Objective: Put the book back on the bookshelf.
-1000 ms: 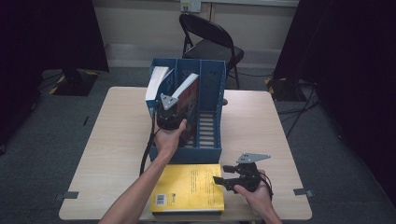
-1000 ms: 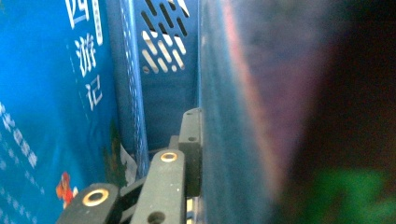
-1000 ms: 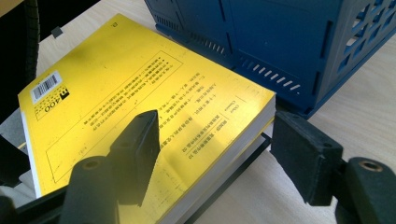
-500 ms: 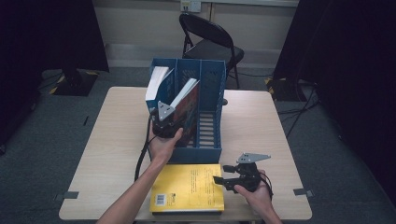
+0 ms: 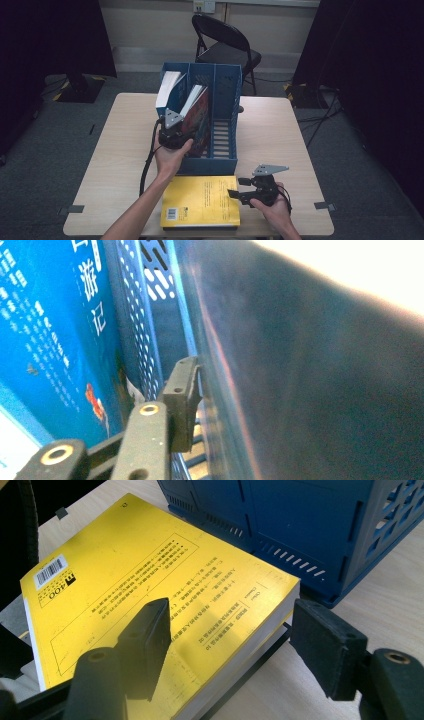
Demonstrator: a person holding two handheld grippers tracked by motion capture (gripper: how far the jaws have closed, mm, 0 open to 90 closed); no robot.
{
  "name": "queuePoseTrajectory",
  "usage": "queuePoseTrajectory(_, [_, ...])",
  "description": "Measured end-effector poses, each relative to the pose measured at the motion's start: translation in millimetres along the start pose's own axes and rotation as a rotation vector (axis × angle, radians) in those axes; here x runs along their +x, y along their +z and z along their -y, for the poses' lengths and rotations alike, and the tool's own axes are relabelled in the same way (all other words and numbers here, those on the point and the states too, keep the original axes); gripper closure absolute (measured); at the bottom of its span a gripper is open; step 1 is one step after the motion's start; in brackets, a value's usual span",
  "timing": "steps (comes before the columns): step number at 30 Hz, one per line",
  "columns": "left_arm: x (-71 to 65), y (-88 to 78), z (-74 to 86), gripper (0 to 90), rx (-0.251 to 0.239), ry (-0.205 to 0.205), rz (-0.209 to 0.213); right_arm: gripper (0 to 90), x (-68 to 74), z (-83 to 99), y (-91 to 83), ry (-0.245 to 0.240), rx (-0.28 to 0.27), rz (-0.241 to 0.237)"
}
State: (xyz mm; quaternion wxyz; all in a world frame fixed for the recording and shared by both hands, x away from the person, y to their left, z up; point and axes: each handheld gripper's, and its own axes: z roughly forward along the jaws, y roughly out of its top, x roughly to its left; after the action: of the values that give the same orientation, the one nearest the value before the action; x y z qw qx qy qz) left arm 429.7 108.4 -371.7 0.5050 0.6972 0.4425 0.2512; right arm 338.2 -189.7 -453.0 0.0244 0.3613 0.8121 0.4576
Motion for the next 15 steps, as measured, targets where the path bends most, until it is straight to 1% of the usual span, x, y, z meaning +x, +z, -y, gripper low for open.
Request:
queuePoseTrajectory(1, [0.0,0.0,0.0,56.9,0.0,0.0,0.0,31.9,0.0,0.0,0.0,0.0,0.0,0.0])
queuePoseTrajectory(2, [1.4,-0.3,-0.4,56.9,0.003,0.009,0.001,31.9,0.3,0.0,0.0,-0.001,0.001,-0.001])
queuePoseTrajectory(5, [3.0,-0.9,-1.8,54.8,0.016,0.009,0.012,31.9,0.7,0.0,0.2,-0.001,0.0,-0.003])
queuePoseTrajectory(7, [5.3,-2.0,-3.2,53.4,0.024,-0.012,0.041,31.9,0.3,-0.1,0.7,0.001,0.005,-0.002])
queuePoseTrajectory(9, [6.6,-3.3,-4.7,52.0,0.027,-0.014,0.053,32.0,0.4,-0.2,1.0,-0.003,0.005,-0.004])
queuePoseTrajectory(10, [7.7,-4.9,-7.2,51.7,0.039,-0.038,0.062,32.0,0.1,-0.2,1.2,-0.002,0.005,-0.003])
queuePoseTrajectory(13, [7.9,-7.3,-10.7,52.4,0.051,-0.05,0.062,31.9,-0.2,-0.2,0.8,0.001,0.004,-0.002])
queuePoseTrajectory(14, [8.5,-9.4,-14.5,52.5,0.064,-0.057,0.066,31.9,-0.4,-0.1,0.4,0.0,0.003,-0.001])
queuePoseTrajectory(15, [8.5,-9.4,-14.5,52.6,0.064,-0.057,0.066,31.9,-0.3,-0.1,0.3,0.0,0.003,-0.001])
